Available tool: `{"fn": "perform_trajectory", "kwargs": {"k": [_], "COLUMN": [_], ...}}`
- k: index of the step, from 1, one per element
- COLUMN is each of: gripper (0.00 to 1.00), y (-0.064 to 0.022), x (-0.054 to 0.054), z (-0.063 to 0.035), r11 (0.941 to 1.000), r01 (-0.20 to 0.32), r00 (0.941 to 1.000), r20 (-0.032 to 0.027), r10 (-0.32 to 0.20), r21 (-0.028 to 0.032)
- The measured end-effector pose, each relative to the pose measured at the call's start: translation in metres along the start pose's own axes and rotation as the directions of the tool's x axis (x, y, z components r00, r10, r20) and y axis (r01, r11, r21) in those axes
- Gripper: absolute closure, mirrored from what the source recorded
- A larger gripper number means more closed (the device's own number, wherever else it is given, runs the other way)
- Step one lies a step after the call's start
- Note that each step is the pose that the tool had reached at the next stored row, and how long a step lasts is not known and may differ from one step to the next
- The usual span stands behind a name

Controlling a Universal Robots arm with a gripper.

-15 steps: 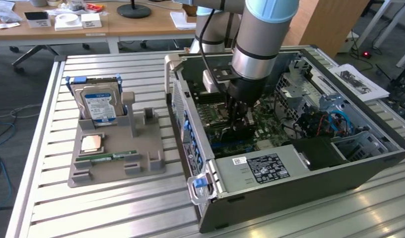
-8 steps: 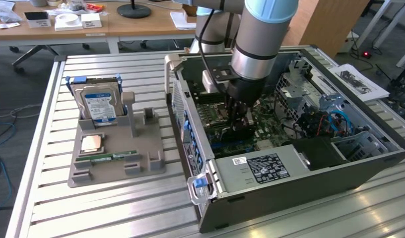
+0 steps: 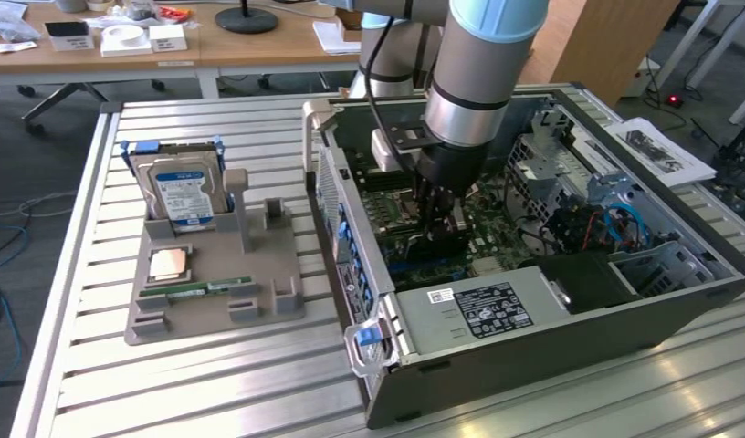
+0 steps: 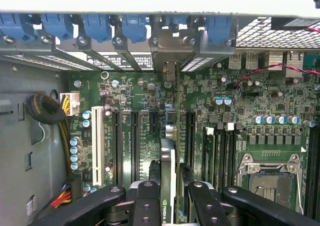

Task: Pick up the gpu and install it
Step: 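Insert the gpu into the slot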

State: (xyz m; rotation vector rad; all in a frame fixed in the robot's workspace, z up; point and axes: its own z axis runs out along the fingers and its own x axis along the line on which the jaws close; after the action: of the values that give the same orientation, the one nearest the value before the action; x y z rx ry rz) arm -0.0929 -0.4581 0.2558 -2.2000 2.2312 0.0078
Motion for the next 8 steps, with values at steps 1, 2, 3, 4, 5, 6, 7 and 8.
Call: {"fn": "perform_trajectory", "kwargs": {"k": [1, 2, 3, 4, 5, 6, 7, 8], "gripper": [0.74, 0.74, 0.74, 0.74, 0.74, 0.74, 0.74, 0.74], "y": [0.0001, 0.0002, 0.0004, 0.0004, 0.0004, 0.0004, 0.0004, 0.0005], "x": [0.0000, 0.0001, 0.0001, 0.0001, 0.0001, 0.0000, 0.0000, 0.0000], "z": [0.0000, 0.0002, 0.0004, 0.0004, 0.0004, 0.0005, 0.0005, 0.0006], "r11": [1.0000, 1.0000, 1.0000, 1.0000, 1.0000, 1.0000, 1.0000, 1.0000], "r01": [0.000, 0.000, 0.000, 0.000, 0.000, 0.000, 0.000, 0.000], "r00": [1.0000, 1.0000, 1.0000, 1.0000, 1.0000, 1.0000, 1.0000, 1.0000], "r20": [0.0000, -0.0002, -0.0002, -0.0002, -0.0002, -0.0001, -0.0001, -0.0002], "r10": [0.000, 0.000, 0.000, 0.000, 0.000, 0.000, 0.000, 0.000], "r21": [0.0000, 0.0000, -0.0001, -0.0002, -0.0001, -0.0001, -0.0001, -0.0001]}}
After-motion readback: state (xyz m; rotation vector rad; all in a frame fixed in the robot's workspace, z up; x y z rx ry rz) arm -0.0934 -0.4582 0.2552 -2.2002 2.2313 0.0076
